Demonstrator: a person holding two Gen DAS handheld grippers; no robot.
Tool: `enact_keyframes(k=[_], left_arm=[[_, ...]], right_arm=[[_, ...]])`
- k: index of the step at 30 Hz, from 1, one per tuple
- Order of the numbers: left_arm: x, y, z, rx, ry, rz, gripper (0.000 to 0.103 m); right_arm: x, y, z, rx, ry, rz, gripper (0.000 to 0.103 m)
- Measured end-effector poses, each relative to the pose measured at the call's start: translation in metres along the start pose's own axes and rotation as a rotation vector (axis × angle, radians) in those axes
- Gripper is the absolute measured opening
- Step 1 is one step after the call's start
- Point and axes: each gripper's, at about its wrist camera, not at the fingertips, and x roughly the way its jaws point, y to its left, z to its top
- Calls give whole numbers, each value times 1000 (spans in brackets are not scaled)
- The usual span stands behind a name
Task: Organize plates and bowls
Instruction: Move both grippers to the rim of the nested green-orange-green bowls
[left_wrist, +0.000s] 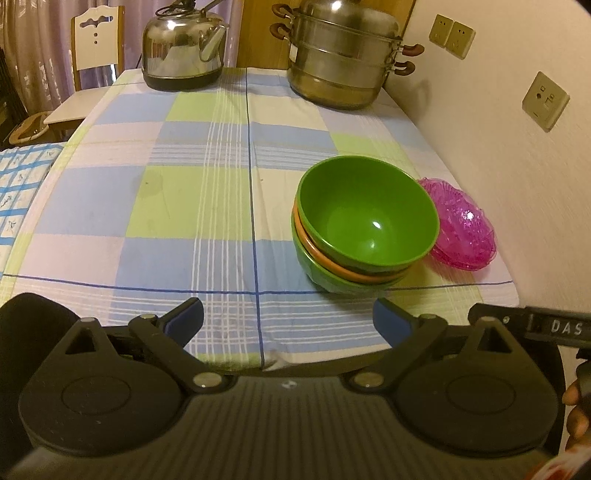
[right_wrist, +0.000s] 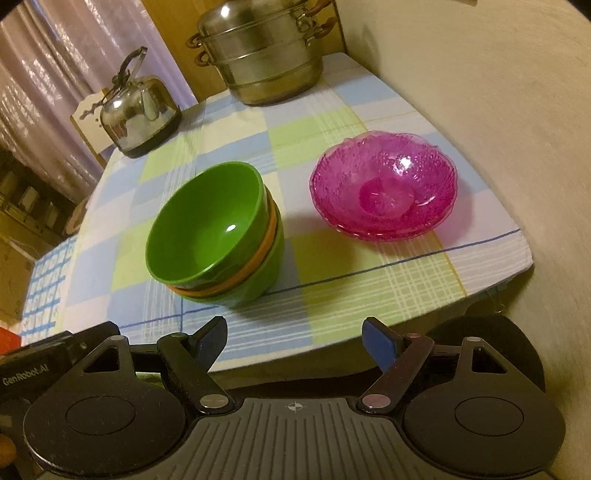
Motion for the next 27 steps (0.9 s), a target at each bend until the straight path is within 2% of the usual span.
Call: enact_keyframes(k=[5, 10, 19, 24, 27], left_arm=[[2, 0, -4, 4, 15, -4, 97], [6, 0, -7, 5, 35, -11, 97], [9, 1, -5, -9, 38, -23, 97], [12, 9, 3, -65, 41, -77, 97], [13, 13, 11, -99, 31, -100, 97]], right_arm=[[8, 8, -9, -90, 38, -55, 80], [14, 10, -20, -134, 60, -70, 80], [15, 9, -18, -130, 60, -68, 80], [13, 7, -11, -107, 43, -56, 80], [9, 3, -4, -65, 14, -17, 80]])
